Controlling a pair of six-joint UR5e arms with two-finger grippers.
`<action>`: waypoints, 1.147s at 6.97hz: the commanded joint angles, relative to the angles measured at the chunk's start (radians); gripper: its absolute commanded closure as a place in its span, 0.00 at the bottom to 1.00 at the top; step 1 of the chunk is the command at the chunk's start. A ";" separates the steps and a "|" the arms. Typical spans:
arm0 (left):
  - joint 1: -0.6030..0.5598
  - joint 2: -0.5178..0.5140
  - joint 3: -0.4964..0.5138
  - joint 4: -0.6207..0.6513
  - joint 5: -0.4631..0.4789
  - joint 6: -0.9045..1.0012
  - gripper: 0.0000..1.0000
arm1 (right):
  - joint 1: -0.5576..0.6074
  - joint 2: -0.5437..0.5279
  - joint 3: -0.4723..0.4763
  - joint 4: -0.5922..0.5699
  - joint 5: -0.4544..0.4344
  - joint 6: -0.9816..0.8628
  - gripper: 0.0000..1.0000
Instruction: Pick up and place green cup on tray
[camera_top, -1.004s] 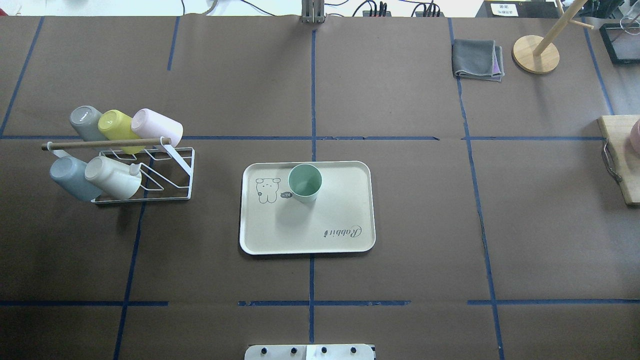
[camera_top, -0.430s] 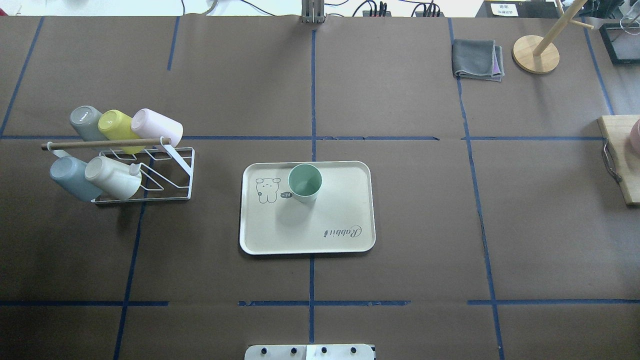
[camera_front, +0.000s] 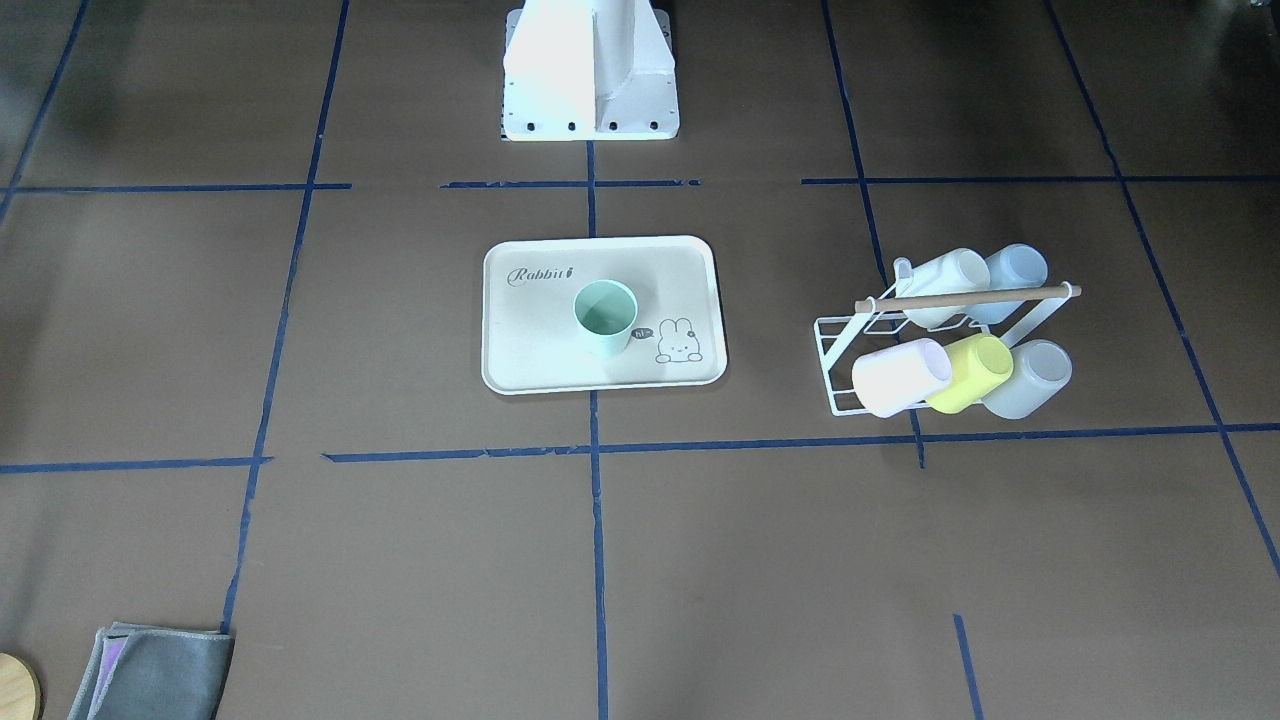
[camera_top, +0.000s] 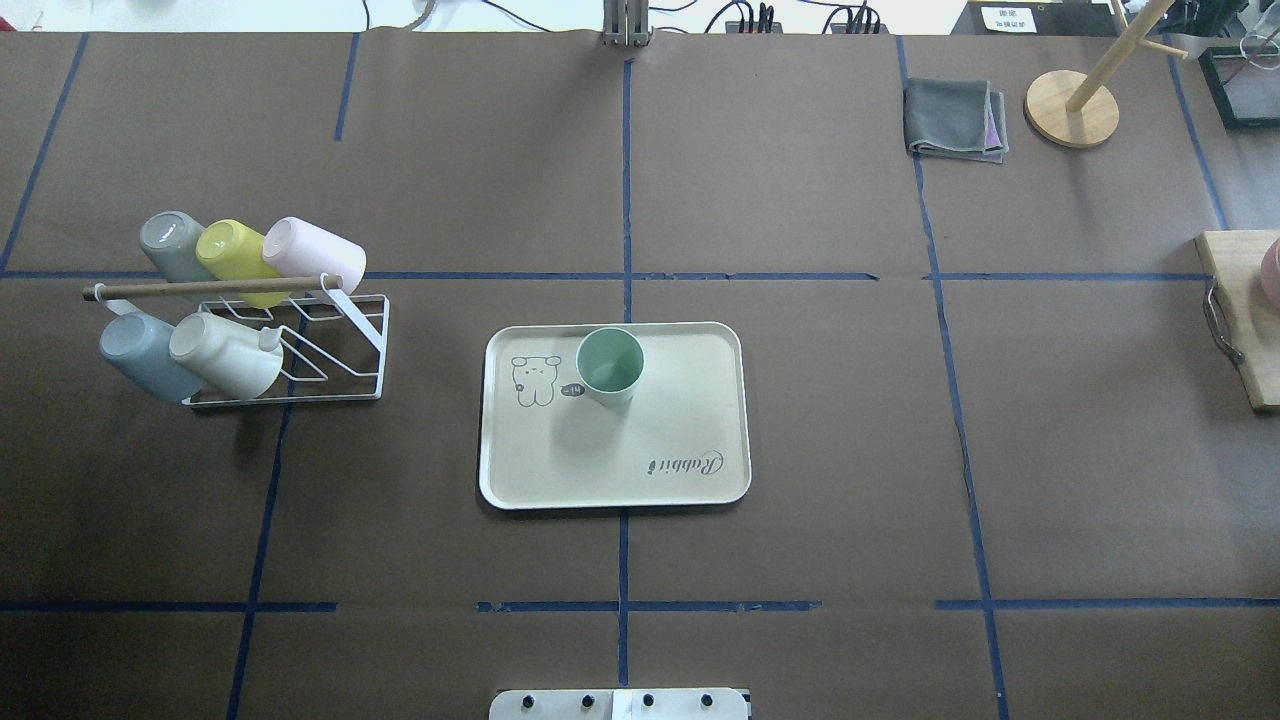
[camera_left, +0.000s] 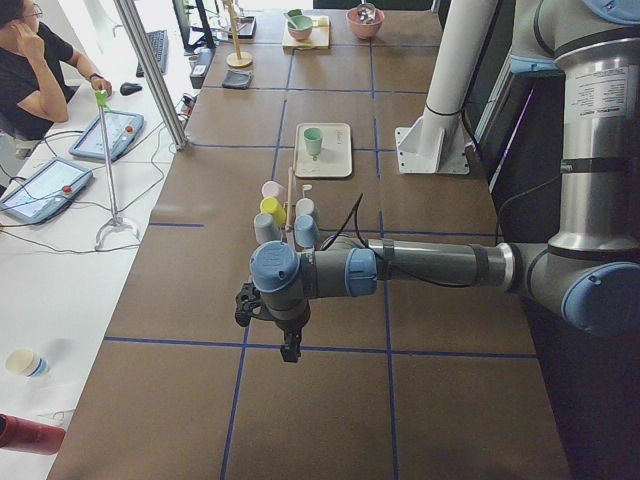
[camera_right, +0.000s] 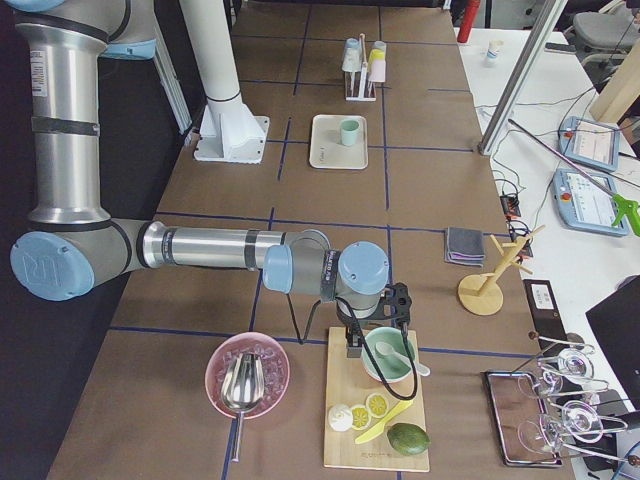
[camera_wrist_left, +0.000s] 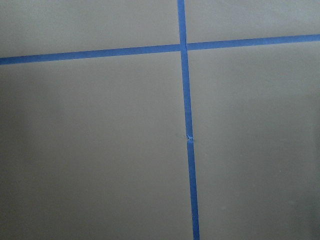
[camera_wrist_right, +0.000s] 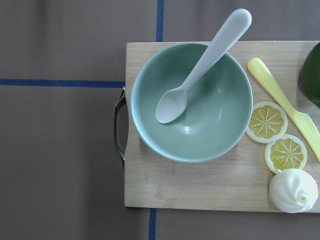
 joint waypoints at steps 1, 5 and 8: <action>0.000 0.000 0.000 0.000 0.000 0.000 0.00 | 0.000 0.000 0.000 0.000 -0.003 0.000 0.00; 0.000 0.000 0.000 0.000 0.000 0.000 0.00 | 0.003 0.002 0.000 0.000 -0.006 0.000 0.00; 0.000 -0.002 0.000 -0.014 0.000 0.000 0.00 | 0.006 0.003 0.000 0.000 -0.006 0.000 0.00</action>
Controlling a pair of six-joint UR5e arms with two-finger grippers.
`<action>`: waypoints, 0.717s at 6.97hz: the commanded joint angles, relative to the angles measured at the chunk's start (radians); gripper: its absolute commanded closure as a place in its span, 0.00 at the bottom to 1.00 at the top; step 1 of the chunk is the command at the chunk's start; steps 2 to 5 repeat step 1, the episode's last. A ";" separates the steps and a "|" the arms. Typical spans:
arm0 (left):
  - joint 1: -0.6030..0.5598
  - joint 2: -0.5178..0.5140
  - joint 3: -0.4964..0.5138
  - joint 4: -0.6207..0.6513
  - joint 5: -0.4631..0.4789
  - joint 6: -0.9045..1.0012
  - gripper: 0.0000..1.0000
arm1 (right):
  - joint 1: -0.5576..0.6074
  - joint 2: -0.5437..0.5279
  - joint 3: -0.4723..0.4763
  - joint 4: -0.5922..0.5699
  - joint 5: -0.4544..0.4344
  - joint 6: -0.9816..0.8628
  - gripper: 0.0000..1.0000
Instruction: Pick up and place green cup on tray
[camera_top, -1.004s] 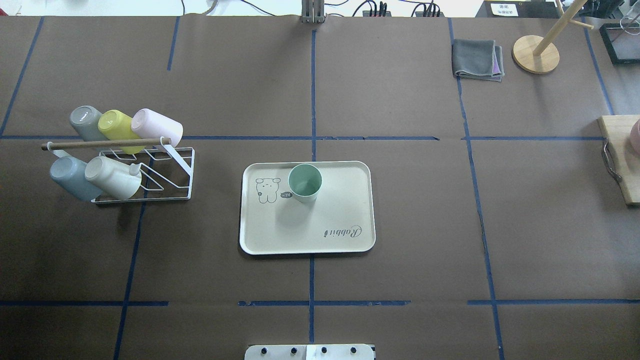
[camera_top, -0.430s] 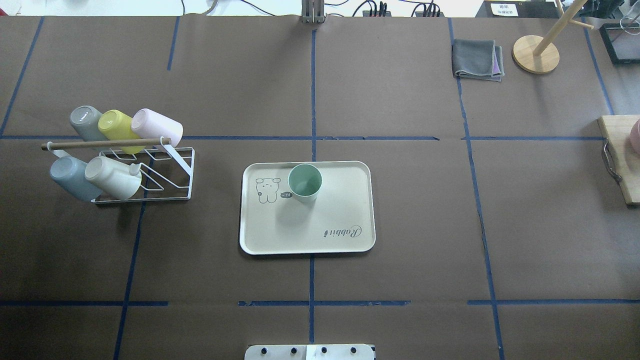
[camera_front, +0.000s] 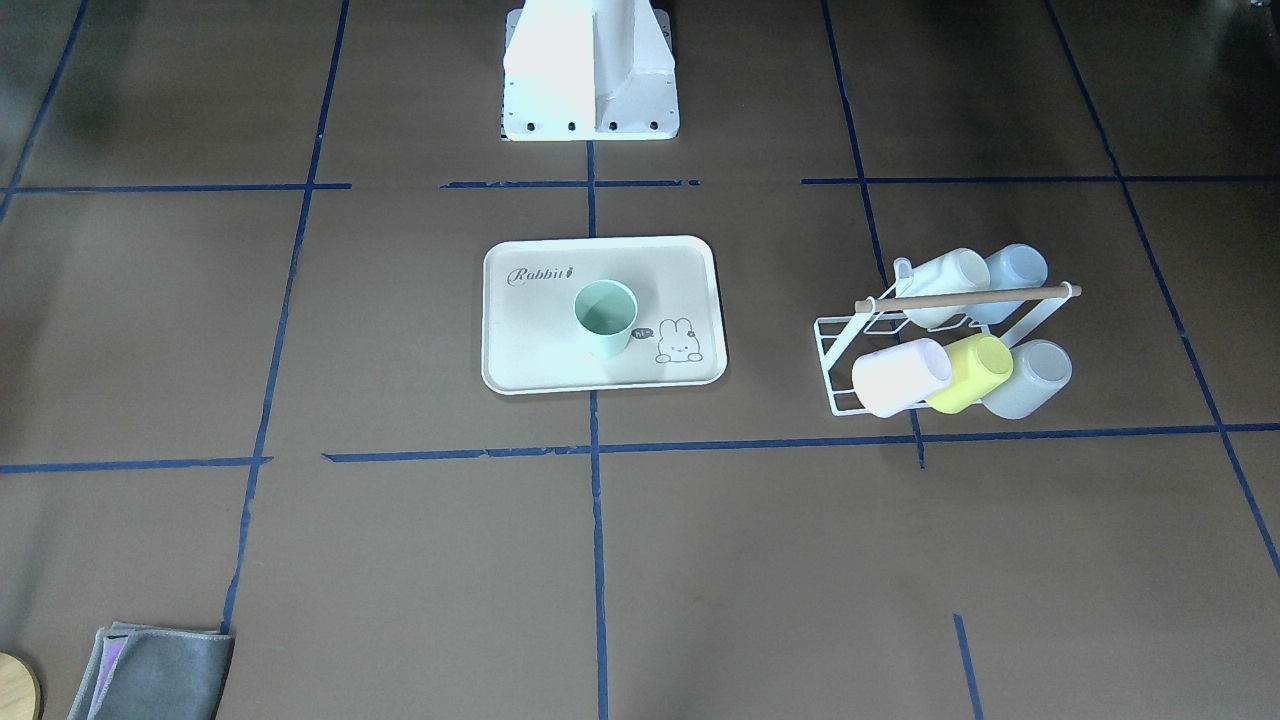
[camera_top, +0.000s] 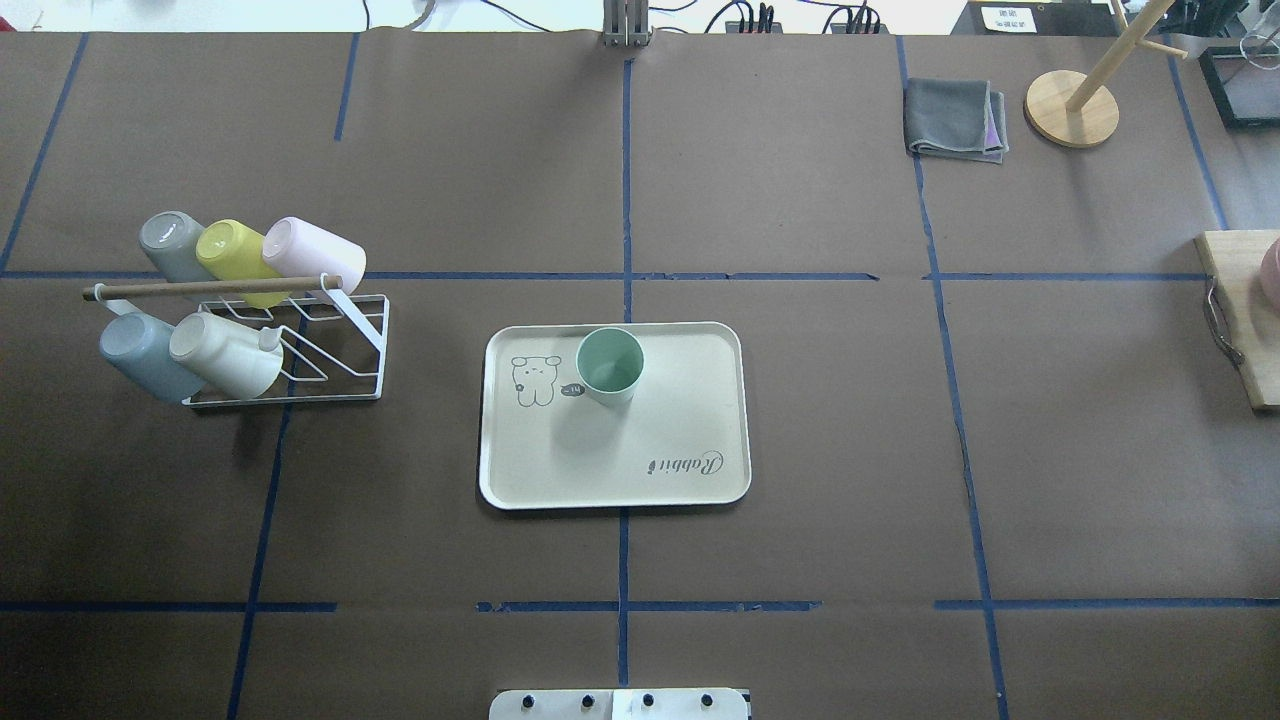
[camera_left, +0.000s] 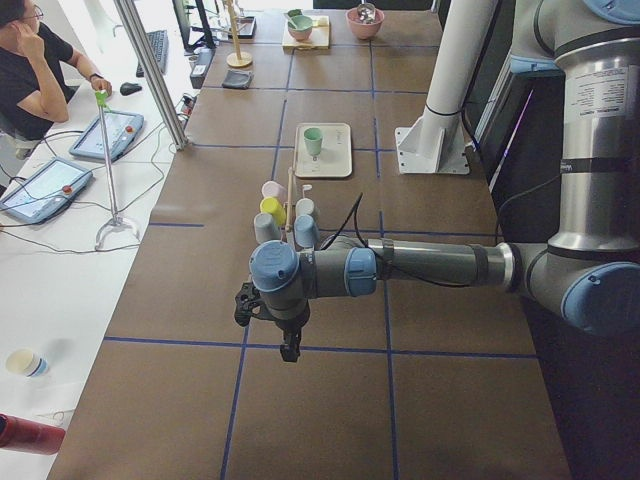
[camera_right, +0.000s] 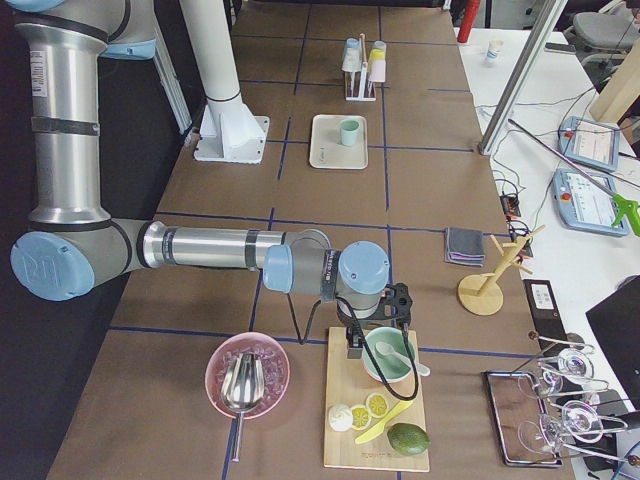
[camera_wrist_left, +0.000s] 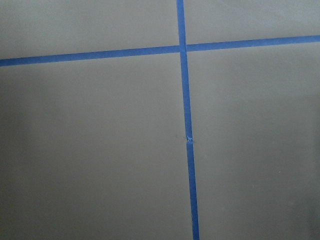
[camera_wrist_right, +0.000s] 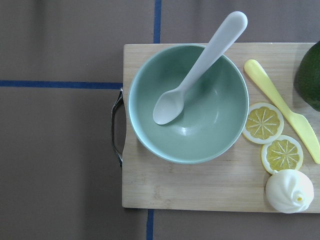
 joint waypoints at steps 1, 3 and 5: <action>0.000 0.001 0.002 -0.022 0.000 0.000 0.00 | 0.002 0.000 0.000 0.000 0.000 0.000 0.00; 0.000 0.001 0.002 -0.022 0.000 0.000 0.00 | 0.002 0.000 0.000 0.000 0.000 0.000 0.00; 0.000 0.001 0.002 -0.022 0.000 0.000 0.00 | 0.002 0.000 0.000 0.000 0.000 0.000 0.00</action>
